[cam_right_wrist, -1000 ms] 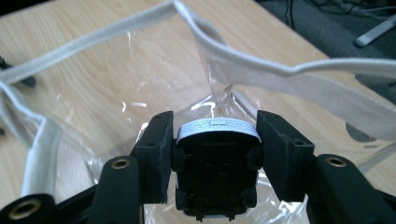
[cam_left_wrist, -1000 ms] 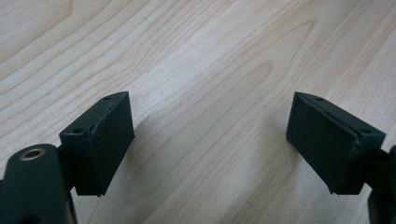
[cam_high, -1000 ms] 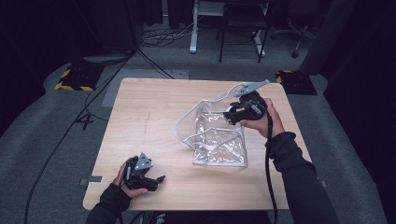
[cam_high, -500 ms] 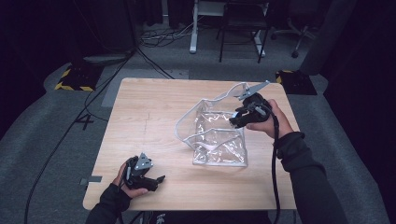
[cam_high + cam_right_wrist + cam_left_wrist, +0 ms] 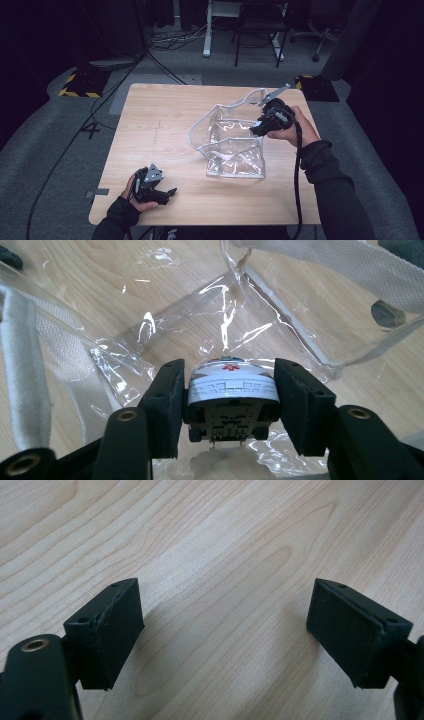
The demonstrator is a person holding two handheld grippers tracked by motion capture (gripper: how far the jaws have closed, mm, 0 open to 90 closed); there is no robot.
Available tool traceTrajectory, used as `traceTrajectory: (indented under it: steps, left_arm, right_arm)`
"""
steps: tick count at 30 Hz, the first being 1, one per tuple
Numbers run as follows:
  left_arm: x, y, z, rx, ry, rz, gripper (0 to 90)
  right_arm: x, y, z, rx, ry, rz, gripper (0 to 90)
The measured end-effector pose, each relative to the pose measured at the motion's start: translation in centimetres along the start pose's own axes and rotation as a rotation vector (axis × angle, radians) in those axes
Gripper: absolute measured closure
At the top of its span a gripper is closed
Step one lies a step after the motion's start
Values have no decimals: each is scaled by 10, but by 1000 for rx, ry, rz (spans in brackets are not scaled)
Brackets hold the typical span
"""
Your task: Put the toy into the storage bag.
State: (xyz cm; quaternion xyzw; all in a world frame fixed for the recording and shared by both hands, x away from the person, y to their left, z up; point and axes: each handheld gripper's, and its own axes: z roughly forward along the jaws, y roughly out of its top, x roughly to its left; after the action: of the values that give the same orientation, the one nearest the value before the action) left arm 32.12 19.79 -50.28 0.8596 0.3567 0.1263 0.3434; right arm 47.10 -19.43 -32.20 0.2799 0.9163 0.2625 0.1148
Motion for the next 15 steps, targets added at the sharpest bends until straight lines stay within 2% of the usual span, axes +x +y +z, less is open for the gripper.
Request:
traceTrajectory:
  steps: [8, 15]
  left_arm:
    - [0, 0, 0, 0, -1, 0, 153]
    - [0, 0, 0, 0, 0, 0, 153]
  right_arm:
    - [-1, -2, -2, 10, -10, 5, 484]
    - [1, -2, -1, -21, -13, 4, 481]
